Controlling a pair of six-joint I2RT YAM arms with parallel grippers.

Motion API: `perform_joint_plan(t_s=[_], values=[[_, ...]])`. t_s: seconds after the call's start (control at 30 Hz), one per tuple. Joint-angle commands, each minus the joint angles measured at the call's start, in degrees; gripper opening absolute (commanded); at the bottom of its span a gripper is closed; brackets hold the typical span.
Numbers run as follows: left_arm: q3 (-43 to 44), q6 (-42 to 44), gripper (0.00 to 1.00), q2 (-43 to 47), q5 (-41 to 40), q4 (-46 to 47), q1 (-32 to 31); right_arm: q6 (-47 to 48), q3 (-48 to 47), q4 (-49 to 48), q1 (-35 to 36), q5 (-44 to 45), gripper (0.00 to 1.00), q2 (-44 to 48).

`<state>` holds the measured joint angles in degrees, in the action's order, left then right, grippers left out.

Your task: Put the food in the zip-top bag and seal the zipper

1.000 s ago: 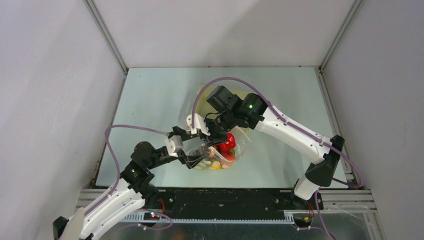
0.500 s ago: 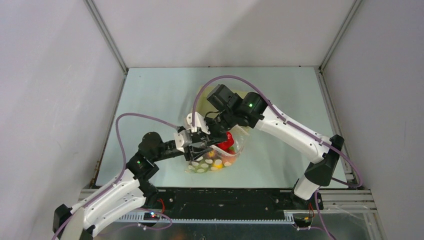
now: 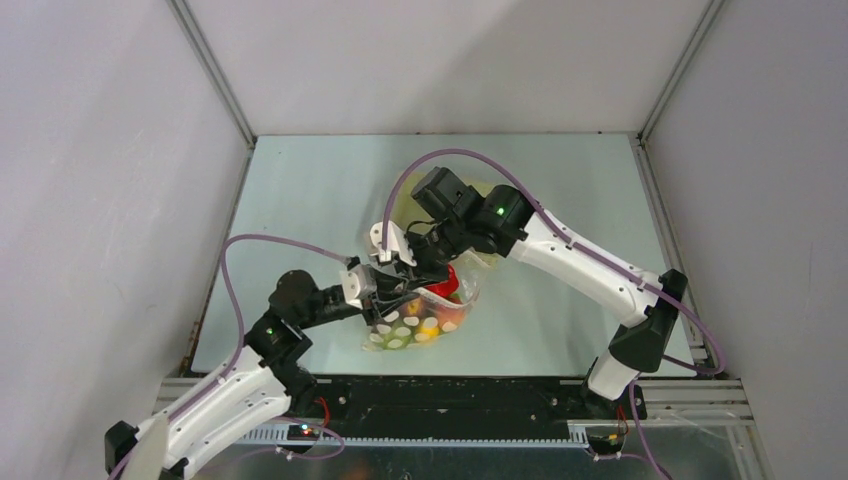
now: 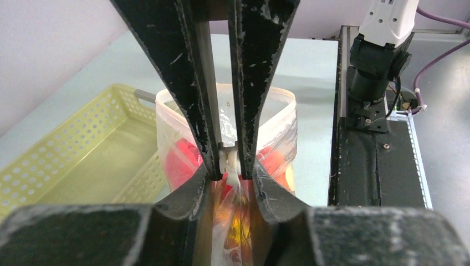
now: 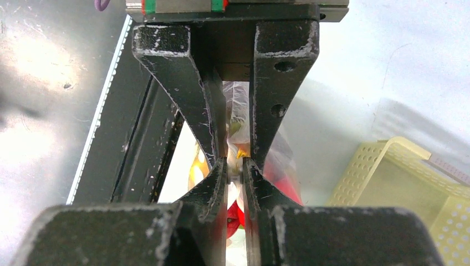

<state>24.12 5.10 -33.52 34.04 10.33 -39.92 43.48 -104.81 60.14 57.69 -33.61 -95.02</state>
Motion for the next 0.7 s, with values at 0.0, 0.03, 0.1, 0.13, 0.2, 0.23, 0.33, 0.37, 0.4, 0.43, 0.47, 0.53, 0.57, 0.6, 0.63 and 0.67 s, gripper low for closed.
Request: perform_joint_plan(t_s=[0.0, 0.03, 0.1, 0.13, 0.2, 0.23, 0.33, 0.37, 0.4, 0.43, 0.47, 0.53, 0.57, 0.6, 0.63, 0.67], values=[[-0.26, 0.39, 0.27, 1.71, -0.11, -0.69, 0.14, -0.08, -3.15, -0.90, -0.75, 0.83, 0.00, 2.01], [-0.07, 0.23, 0.37, 1.59, -0.73, -1.55, 0.12, 0.37, -3.44, 0.18, -0.74, 0.76, 0.00, 1.70], [0.37, -0.51, 0.45, 1.29, -1.57, -2.89, 0.18, 0.95, -4.32, 1.73, -0.67, 0.97, 0.00, 1.16], [0.52, -1.01, 0.47, 1.19, -1.85, -3.31, 0.12, 1.10, -4.54, 2.13, -0.66, 1.17, 0.00, 1.02], [0.65, -1.72, 0.49, 0.91, -2.20, -4.29, 0.18, 1.41, -4.52, 2.85, -0.65, 1.43, 0.00, 0.82], [0.77, -2.22, 0.49, 0.78, -2.33, -4.86, 0.14, 1.49, -4.52, 3.09, -0.58, 1.48, 0.00, 0.74], [0.50, -3.12, 0.50, 0.61, -2.25, -4.42, 0.15, 1.58, -4.26, 3.09, -0.62, 0.93, 0.00, 0.81], [0.32, -3.51, 0.50, 0.53, -2.10, -3.69, 0.16, 1.55, -4.17, 2.84, -0.56, 0.66, 0.00, 0.76], [0.27, -3.69, 0.51, 0.46, -2.00, -3.27, 0.18, 1.49, -4.02, 2.60, -0.52, 0.17, 0.00, 0.74], [0.24, -4.16, 0.51, 0.29, -1.89, -2.35, 0.17, 1.29, -3.92, 2.02, -0.31, 0.10, 0.00, 0.66], [0.23, -4.37, 0.51, 0.16, -1.73, -1.85, 0.18, 1.06, -3.75, 1.74, -0.22, 0.05, 0.00, 0.60], [0.39, -4.64, 0.51, -0.29, -1.57, -0.60, 0.12, 0.55, -3.72, 1.09, 0.21, 0.37, 0.00, 0.31], [0.62, -4.68, 0.52, -0.77, -1.41, -0.21, 0.11, 0.24, -3.66, 0.43, 0.38, 0.51, 0.00, 0.15], [0.73, -4.72, 0.51, -0.99, -1.17, -0.08, 0.11, -0.28, -3.56, -0.33, 0.48, 0.63, 0.00, 0.21], [0.95, -4.68, 0.50, -1.61, -1.08, 0.06, 0.04, -0.52, -3.29, -0.70, 0.55, 0.68, 0.00, 0.26], [1.07, -4.67, 0.49, -1.89, -0.88, 0.09, 0.03, -1.04, -3.12, -1.64, 0.57, 0.77, 0.00, 0.45]])
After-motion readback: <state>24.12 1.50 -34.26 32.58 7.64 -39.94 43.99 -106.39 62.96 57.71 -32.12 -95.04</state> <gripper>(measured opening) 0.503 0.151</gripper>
